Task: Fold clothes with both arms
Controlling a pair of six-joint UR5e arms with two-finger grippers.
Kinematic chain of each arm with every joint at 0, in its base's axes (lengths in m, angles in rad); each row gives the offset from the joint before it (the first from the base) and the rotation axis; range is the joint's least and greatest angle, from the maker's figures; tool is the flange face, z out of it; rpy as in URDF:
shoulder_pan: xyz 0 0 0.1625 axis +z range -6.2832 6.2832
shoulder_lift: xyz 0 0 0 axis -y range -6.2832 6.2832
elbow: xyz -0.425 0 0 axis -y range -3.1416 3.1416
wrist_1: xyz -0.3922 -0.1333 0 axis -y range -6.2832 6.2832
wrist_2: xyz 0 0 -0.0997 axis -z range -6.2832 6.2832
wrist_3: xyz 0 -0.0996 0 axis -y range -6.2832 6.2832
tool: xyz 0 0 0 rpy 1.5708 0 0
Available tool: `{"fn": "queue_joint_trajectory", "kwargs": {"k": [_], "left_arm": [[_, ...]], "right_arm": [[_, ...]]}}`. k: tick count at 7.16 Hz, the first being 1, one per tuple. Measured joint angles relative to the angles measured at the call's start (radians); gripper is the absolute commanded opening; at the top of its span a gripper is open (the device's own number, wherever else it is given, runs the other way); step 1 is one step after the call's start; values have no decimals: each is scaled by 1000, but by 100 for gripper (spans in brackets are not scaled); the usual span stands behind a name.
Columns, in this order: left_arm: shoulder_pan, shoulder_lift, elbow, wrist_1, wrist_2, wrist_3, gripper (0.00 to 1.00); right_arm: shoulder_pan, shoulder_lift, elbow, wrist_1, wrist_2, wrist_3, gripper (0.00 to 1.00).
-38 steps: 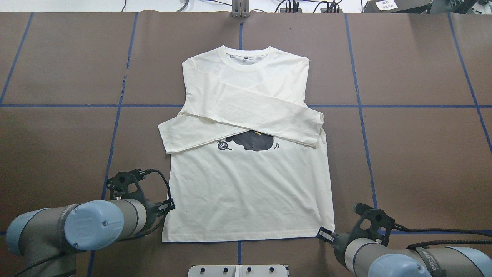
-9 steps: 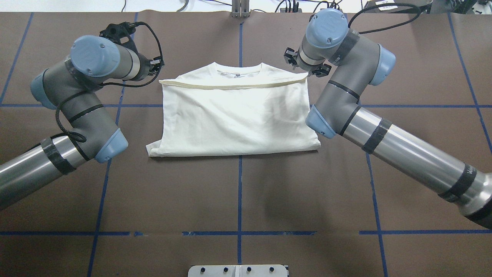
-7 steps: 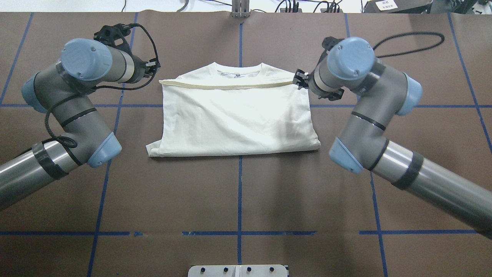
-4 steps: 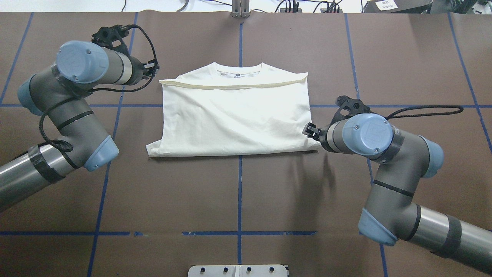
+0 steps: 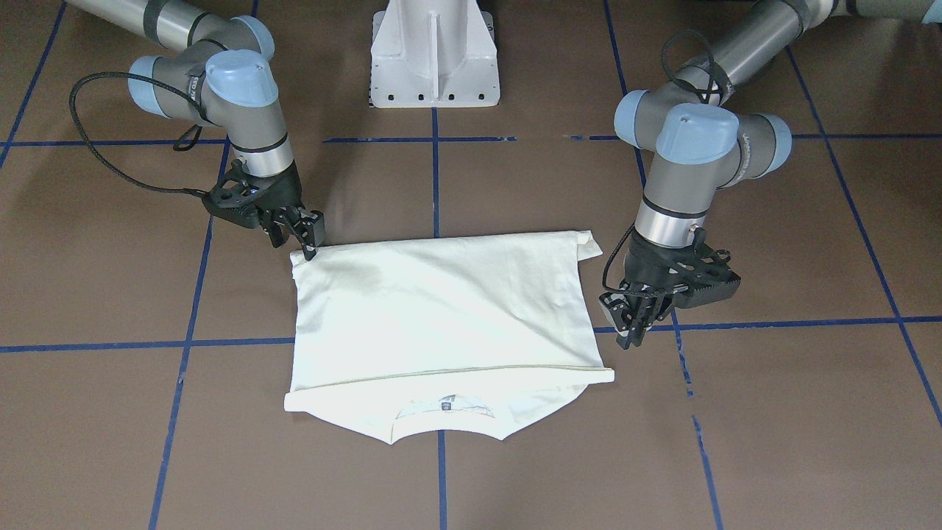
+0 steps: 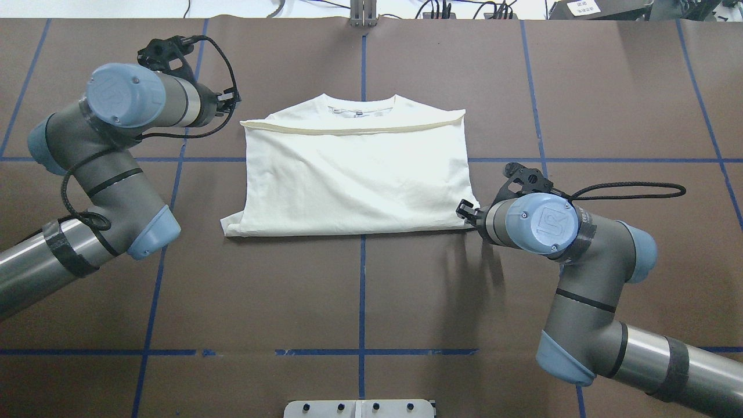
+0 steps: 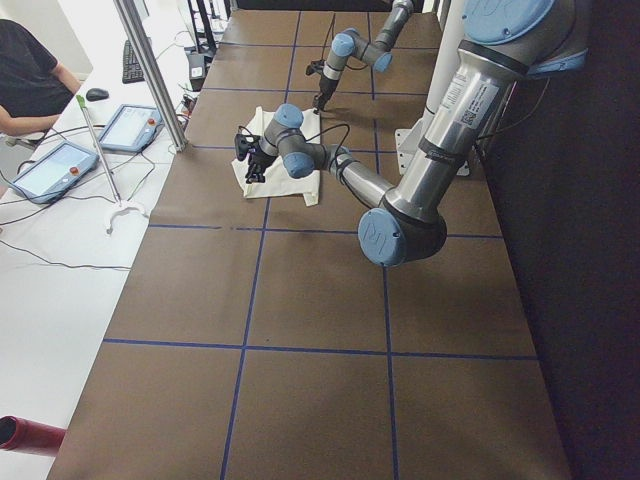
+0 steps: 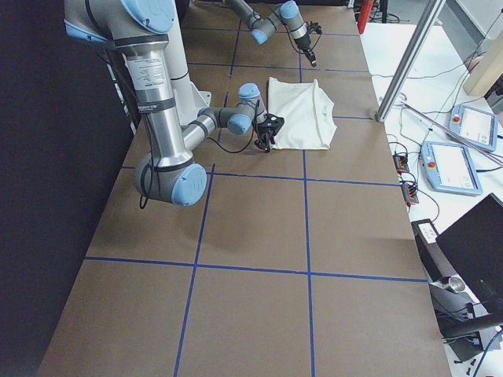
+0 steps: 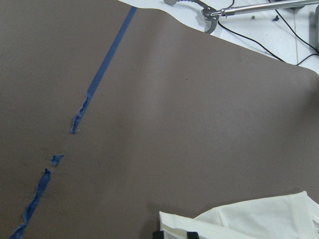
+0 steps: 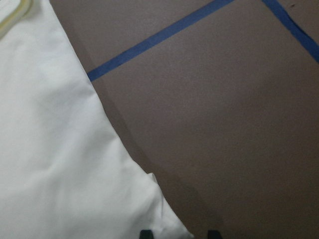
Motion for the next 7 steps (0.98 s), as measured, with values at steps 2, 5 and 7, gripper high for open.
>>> {"fn": "queue_joint_trajectory", "kwargs": {"k": [2, 5, 7], "left_arm": [[1, 13, 1, 0, 9, 2, 28], [9, 23, -4, 0, 29, -2, 28], [16, 24, -28, 1, 26, -6, 28]], "right_arm": [[2, 13, -1, -2, 0, 6, 0], [5, -18, 96, -14, 22, 6, 0], [-61, -198, 359, -58, 135, 26, 0]]}}
